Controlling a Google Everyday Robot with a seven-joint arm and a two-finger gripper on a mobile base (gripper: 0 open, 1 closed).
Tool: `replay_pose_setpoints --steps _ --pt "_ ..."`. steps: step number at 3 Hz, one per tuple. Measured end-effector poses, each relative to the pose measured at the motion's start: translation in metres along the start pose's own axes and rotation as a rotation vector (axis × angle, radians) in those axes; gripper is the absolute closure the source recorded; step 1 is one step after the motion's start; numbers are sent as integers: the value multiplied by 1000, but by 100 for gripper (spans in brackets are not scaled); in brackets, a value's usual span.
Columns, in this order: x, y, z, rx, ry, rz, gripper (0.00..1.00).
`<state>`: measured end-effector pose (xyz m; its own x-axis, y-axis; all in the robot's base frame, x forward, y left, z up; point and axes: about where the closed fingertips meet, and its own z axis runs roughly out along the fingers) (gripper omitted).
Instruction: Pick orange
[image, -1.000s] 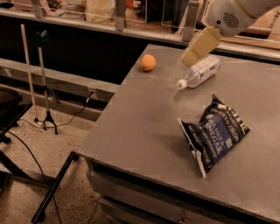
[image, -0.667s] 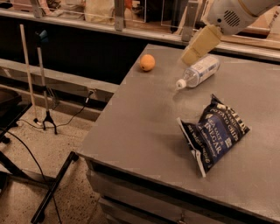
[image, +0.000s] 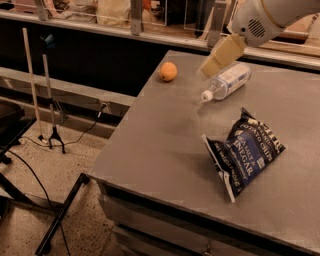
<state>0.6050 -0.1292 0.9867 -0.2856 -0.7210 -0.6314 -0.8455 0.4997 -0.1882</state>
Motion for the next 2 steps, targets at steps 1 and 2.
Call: replay_pose_setpoints --steps 1,2 --pt "-5 -10 23 24 -62 40 0" --pt "-15 -24 46 37 -136 56 0"
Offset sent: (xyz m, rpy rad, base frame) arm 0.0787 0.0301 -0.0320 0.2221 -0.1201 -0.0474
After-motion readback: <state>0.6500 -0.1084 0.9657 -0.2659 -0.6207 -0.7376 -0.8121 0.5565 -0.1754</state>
